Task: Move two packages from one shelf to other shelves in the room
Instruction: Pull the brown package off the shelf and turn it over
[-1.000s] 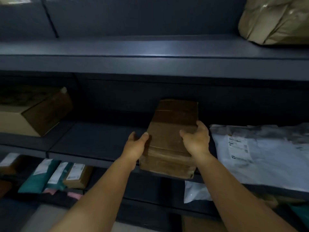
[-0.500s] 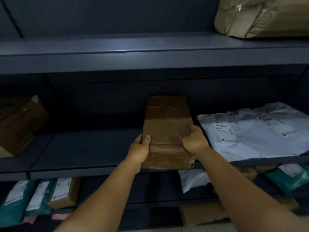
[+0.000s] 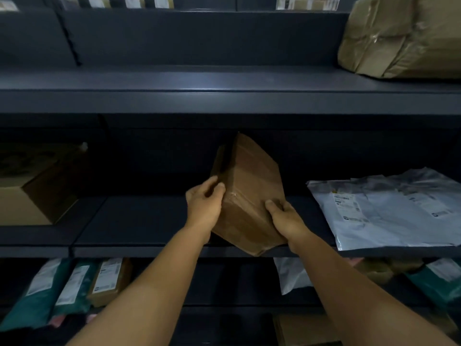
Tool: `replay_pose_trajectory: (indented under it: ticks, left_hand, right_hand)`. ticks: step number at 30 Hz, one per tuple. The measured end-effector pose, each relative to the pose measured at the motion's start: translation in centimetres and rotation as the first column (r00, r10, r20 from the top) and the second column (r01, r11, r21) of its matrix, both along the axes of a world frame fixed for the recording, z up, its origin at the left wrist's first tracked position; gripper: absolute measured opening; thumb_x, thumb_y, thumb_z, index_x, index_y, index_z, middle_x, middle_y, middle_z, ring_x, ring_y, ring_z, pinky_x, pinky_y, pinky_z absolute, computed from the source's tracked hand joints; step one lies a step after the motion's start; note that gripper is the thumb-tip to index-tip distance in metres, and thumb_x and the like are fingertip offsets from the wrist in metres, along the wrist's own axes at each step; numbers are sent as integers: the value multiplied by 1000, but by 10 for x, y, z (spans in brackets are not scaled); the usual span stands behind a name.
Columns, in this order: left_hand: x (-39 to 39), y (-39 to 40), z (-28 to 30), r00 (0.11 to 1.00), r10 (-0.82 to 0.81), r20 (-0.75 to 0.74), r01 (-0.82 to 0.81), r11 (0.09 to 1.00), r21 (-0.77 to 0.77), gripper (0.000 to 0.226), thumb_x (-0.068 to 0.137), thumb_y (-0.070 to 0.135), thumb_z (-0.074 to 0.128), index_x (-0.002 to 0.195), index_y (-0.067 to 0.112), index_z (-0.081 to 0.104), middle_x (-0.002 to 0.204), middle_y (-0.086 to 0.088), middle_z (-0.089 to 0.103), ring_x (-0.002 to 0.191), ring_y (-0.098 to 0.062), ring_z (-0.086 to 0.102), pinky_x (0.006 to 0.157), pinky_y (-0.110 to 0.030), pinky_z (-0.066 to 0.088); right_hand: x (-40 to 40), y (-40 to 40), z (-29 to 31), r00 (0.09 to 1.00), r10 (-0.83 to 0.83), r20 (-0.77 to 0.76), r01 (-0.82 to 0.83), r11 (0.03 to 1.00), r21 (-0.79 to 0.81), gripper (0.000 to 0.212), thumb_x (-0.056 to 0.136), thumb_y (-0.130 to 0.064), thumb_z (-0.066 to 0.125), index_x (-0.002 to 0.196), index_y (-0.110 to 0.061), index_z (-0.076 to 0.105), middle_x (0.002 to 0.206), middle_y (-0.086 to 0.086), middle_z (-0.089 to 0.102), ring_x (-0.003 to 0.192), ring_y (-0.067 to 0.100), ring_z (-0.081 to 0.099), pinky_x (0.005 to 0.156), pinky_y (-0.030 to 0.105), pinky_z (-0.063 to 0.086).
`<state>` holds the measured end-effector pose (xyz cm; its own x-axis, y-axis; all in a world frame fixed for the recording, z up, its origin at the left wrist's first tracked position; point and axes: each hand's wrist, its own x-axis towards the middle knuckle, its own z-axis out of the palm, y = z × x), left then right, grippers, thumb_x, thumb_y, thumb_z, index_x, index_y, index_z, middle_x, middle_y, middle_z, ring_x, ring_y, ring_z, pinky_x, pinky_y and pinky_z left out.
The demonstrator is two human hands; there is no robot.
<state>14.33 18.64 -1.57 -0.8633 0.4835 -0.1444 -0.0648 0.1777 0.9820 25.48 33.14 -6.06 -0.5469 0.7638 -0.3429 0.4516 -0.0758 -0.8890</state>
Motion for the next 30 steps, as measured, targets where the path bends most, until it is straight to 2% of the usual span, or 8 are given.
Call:
replay_pose_trajectory:
  ticks: [3, 5, 8, 12, 18, 21, 24, 30]
  left_hand:
    - [-1, -1, 12, 998, 38, 54, -36, 999, -39, 87, 79, 50, 73, 152, 29, 31, 151, -4, 38, 124, -25, 53, 99, -38, 49]
    - [3, 1, 19, 997, 37, 74, -32, 997, -67, 100, 77, 48, 76, 156, 21, 21, 151, -8, 43, 127, -27, 52, 94, -32, 48]
    - [7, 6, 26, 996, 49, 69, -44, 996, -79, 100, 77, 42, 78, 155, 15, 21, 149, -10, 46, 126, -27, 53, 86, -28, 45]
    - [18, 17, 31, 1000, 15, 25, -12, 995, -103, 99, 78, 37, 79, 155, 15, 21, 148, -10, 47, 123, -26, 55, 88, -30, 49]
    - [36, 36, 35, 1000, -16, 6, 17, 994, -107, 89, 83, 38, 73, 154, 16, 24, 146, -9, 47, 118, -26, 58, 95, -42, 54]
    - [47, 44, 36, 1000, -3, 4, 3, 998, -70, 63, 97, 38, 52, 152, 17, 29, 144, -9, 50, 116, -26, 59, 97, -43, 52]
    - [54, 52, 38, 999, 36, 7, -36, 999, -5, 50, 103, 37, 34, 149, 17, 36, 144, -9, 49, 125, -26, 52, 107, -41, 42]
    - [66, 67, 45, 994, 22, 110, -31, 997, 77, 51, 105, 40, 24, 151, 20, 34, 150, -7, 44, 133, -26, 44, 112, -38, 34]
  right_hand:
    - [-8, -6, -3, 999, 44, 6, -44, 997, -68, 71, 95, -59, 39, 154, -20, 29, 154, 4, 37, 131, 28, 45, 93, 33, 39]
    - [-10, -9, -2, 997, 72, 9, -71, 993, -92, 67, 98, -57, 33, 154, -20, 28, 152, 7, 40, 130, 29, 45, 94, 32, 38]
    - [-10, -12, 6, 995, 104, -4, -104, 985, -140, 68, 96, -61, 30, 154, -24, 28, 150, 10, 44, 128, 30, 49, 106, 41, 41]
    - [-10, -6, 26, 990, 102, -95, -116, 980, -162, 82, 82, -75, 31, 150, -30, 35, 142, 11, 54, 120, 29, 57, 104, 48, 46]
    - [-6, 0, 64, 961, 173, -214, -161, 984, 72, 68, 96, -51, 47, 155, -35, 18, 155, 6, 39, 129, 26, 50, 102, 40, 47]
    - [-2, 3, 69, 972, 220, -84, -195, 952, 236, 69, 95, -48, 51, 155, -25, 25, 160, 2, 27, 135, 26, 43, 105, 37, 44]
    - [3, 9, 72, 966, 220, 134, -254, 901, 351, 80, 92, -62, 44, 155, -18, 24, 165, 3, 12, 143, 29, 31, 112, 41, 36]
    - [6, 18, 87, 901, 135, 411, -284, 902, 325, 124, 64, -94, 32, 157, -14, 13, 165, 15, 7, 146, 39, 21, 114, 52, 27]
